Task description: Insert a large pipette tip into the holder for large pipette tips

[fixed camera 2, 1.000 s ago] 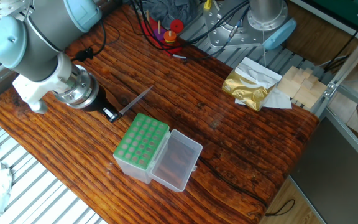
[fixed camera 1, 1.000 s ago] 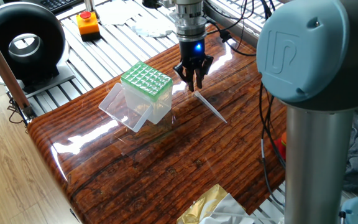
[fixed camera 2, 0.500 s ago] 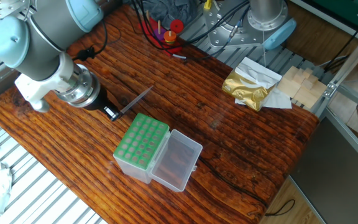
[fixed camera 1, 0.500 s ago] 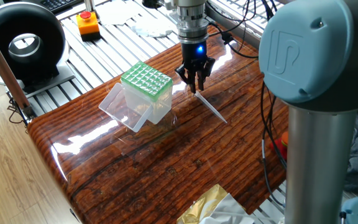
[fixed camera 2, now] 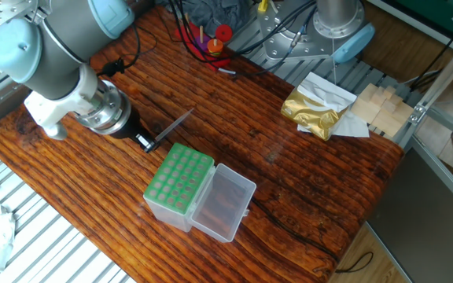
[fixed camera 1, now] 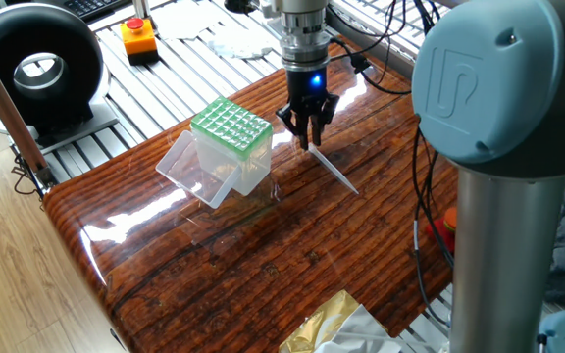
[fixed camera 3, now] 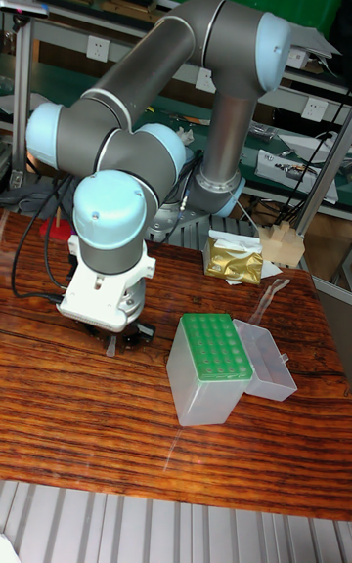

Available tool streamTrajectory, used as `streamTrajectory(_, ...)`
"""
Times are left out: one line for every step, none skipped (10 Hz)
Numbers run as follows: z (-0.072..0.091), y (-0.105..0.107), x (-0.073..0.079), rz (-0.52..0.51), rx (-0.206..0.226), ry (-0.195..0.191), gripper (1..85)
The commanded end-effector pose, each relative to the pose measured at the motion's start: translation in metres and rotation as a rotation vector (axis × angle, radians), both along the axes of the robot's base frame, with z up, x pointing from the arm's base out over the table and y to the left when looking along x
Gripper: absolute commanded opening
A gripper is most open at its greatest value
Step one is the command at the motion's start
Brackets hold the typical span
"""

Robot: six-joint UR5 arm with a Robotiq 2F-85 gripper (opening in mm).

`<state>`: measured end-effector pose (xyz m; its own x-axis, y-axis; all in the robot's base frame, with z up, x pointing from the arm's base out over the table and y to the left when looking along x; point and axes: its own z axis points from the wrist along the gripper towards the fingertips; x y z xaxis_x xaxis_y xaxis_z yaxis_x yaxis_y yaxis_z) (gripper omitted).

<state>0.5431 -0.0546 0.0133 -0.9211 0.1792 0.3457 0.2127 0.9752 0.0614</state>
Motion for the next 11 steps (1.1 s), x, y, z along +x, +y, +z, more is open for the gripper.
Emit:
streamTrajectory(0.000, -0.004, -0.002, 0.004, 0.007, 0.014, 30.7)
streamTrajectory(0.002, -0.008, -0.005, 0.015, 0.016, 0.037, 30.7)
streamTrajectory(0.002, -0.011, -0.008, 0.015, 0.020, 0.053, 30.7)
streamTrajectory(0.000, -0.011, -0.009, 0.014, 0.023, 0.061, 31.0)
streamTrajectory(0.000, -0.012, -0.009, 0.016, 0.027, 0.065, 31.0)
streamTrajectory(0.001, -0.015, -0.008, 0.023, 0.028, 0.073, 31.3)
streamTrajectory(0.001, -0.014, -0.007, 0.024, 0.040, 0.079, 32.0)
streamTrajectory(0.002, -0.011, -0.007, 0.020, 0.049, 0.081, 32.7)
streamTrajectory(0.005, -0.006, -0.007, 0.017, 0.053, 0.085, 33.0)
streamTrajectory(0.008, -0.001, -0.007, 0.010, 0.057, 0.086, 33.0)
streamTrajectory(0.009, 0.004, -0.005, 0.002, 0.069, 0.087, 33.0)
